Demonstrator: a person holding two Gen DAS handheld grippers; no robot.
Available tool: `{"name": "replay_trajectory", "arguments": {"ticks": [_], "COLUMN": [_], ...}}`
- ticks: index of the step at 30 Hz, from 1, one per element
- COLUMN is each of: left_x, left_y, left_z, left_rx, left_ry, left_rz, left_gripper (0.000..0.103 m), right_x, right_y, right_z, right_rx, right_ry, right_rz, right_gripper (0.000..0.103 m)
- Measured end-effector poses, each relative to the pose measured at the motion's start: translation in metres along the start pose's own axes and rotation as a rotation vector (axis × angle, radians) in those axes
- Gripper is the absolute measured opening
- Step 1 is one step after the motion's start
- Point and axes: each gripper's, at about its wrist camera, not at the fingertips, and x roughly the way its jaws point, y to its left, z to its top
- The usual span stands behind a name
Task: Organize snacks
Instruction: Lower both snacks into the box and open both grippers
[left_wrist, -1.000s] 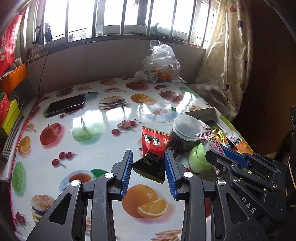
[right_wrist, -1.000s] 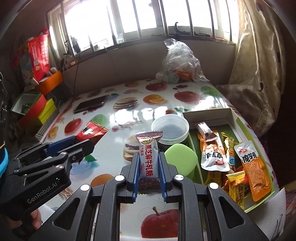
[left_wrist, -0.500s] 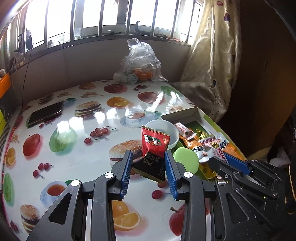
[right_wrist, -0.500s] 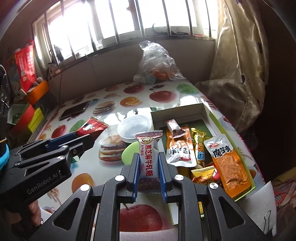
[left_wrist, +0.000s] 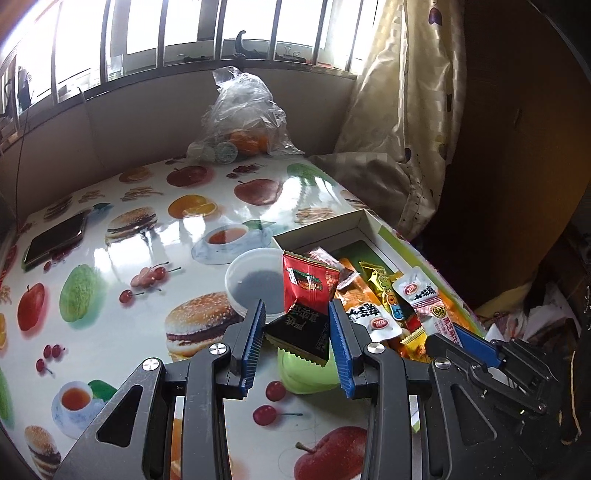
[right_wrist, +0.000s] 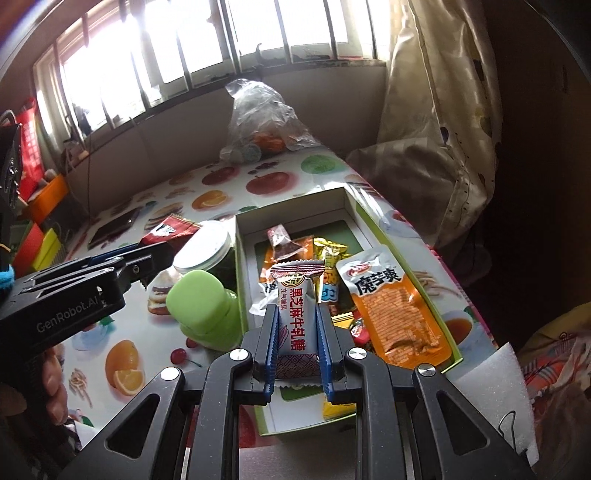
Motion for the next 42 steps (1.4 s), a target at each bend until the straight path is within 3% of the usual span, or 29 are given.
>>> {"name": "replay_trajectory", "arguments": {"ticks": [20, 37, 42], "left_x": [0.052, 0.069, 0.068], "left_y": [-0.038, -0.053, -0.053], "left_z": [0.009, 0.007, 0.007], "left_rx": [0.015, 0.038, 0.039], "left_ry": [0.094, 0.125, 0.127], "left_rz": [-0.074, -0.073, -0.062], "left_gripper": [0.036, 0.036, 0.036], "right_x": [0.023, 0.030, 0.029], "right_y": [-0.033, -0.041, -0.039], "right_z": [-0.006, -0.004, -0.004], "right_rx": [0.023, 0.018, 0.016], "right_ry": [0.027, 0.019, 0.016], "right_rz": [-0.057, -0.069, -0.063], "right_gripper": [0.018, 0.018, 0.023]}}
